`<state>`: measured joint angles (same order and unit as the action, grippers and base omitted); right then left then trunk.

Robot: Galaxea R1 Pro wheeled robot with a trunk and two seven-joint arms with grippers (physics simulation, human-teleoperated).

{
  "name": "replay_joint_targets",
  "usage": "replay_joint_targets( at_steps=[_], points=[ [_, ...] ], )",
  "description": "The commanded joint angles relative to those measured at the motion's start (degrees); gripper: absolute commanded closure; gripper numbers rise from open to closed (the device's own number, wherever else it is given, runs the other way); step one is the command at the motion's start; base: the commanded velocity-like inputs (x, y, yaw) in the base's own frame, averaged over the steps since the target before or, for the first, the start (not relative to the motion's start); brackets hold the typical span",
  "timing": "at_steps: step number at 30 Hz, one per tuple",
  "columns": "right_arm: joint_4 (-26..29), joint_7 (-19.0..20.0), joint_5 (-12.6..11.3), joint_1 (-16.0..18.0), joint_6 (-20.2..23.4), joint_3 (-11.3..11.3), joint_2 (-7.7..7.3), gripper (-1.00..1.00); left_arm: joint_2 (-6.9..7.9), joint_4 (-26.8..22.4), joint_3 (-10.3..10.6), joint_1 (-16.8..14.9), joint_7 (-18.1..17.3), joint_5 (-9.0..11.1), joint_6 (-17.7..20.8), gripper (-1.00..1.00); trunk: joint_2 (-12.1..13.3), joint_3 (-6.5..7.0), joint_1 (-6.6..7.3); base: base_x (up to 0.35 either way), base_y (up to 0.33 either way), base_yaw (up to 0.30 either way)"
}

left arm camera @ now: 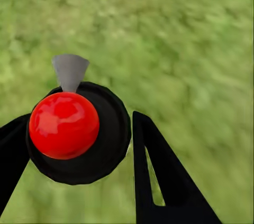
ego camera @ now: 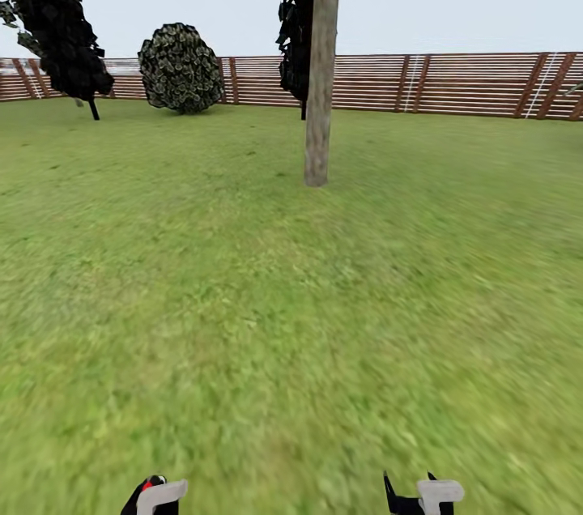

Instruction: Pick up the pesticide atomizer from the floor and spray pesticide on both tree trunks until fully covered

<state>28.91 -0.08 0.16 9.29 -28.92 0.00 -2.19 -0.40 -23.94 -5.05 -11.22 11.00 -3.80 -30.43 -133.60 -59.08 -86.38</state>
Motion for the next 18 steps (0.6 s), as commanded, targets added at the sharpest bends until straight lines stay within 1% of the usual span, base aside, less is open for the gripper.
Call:
replay_joint_targets(
  at_steps=[1,14,18],
  points=[
    [-0.04,-0.01,0.02,0.03,-0.17,0.00,-0.01,-1.00,-0.04,0.03,-0.23,-0.03,0.16,-0.42,-0.16,1.00,-0.02,-0.05,-0.02,0.339,0.000,0.000],
    [-0.08,-0.01,0.02,0.03,-0.17,0.00,-0.01,-1.00,-0.04,0.03,-0.30,-0.03,0.16,-0.42,-0.16,1.00,-0.02,-0.05,-0.02,0.339,0.000,0.000],
    [-0.11,-0.01,0.02,0.03,-0.17,0.00,-0.01,-1.00,-0.04,0.03,-0.31,-0.03,0.16,-0.42,-0.16,1.00,-0.02,-0.05,-0.02,0.339,0.000,-0.069]
  ],
)
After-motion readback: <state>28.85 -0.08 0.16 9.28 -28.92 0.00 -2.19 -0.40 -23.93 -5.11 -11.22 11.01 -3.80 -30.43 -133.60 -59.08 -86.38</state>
